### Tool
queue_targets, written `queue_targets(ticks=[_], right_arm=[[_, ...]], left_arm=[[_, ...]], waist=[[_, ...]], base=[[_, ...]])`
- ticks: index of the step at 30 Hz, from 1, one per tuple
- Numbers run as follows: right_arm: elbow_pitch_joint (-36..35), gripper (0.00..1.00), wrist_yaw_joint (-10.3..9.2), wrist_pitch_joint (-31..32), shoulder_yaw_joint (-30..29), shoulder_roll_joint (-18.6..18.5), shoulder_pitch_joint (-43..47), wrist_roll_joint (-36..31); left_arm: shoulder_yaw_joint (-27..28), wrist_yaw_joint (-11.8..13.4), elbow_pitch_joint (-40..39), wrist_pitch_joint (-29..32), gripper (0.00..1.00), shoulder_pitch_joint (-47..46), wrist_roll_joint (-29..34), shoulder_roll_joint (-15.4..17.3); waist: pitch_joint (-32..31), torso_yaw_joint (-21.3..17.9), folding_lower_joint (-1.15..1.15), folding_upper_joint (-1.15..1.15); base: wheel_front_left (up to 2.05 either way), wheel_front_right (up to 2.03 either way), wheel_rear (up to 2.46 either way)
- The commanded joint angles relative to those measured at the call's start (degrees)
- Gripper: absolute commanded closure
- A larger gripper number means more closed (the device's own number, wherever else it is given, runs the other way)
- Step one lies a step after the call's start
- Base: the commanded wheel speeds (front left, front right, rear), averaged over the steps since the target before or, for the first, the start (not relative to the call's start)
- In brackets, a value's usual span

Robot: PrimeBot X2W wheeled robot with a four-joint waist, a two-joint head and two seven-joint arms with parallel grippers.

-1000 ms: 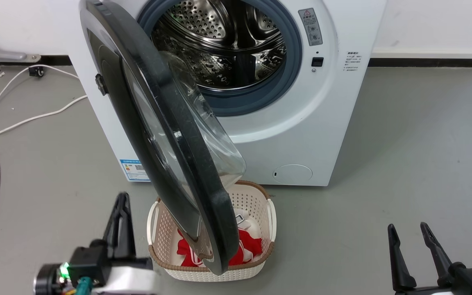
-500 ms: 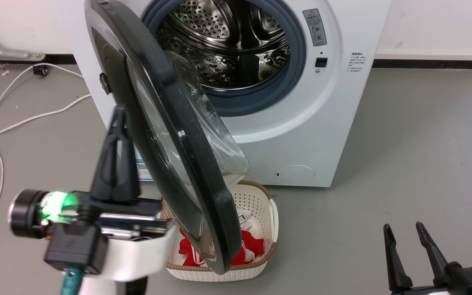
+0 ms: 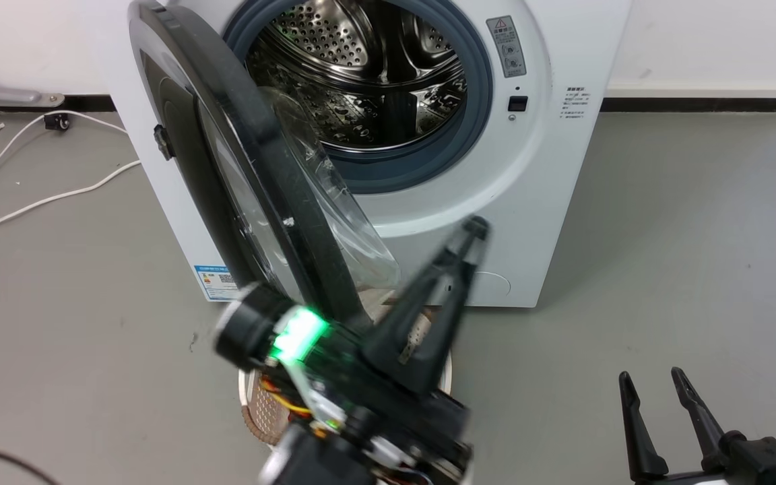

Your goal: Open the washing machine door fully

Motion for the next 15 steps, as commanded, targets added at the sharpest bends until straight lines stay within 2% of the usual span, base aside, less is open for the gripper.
queue_targets(ticks=[1, 8, 15], right_arm=[[0.2, 0.00, -0.06, -0.1, 0.1, 0.1, -1.0, -0.1], [0.5, 0.00, -0.06, -0.1, 0.5, 0.1, -1.0, -0.2], [0.7, 0.00, -0.06, -0.1, 0.9, 0.1, -1.4, -0.3]], left_arm=[[-1.2, 0.1, 0.4, -0.1, 1.00, -0.7, -0.4, -0.1], [-9.6, -0.1, 3.6, -0.1, 1.00, 0.2, -1.3, -0.2], [-14.4, -1.0, 8.6, -0.1, 1.00, 2.4, -1.3, 0.6]], waist=[[0.0, -0.1, 0.00, 0.00], [0.2, -0.4, 0.00, 0.00], [0.7, -0.2, 0.00, 0.00]], base=[[0.00, 0.00, 0.00], [0.00, 0.00, 0.00], [0.00, 0.00, 0.00]])
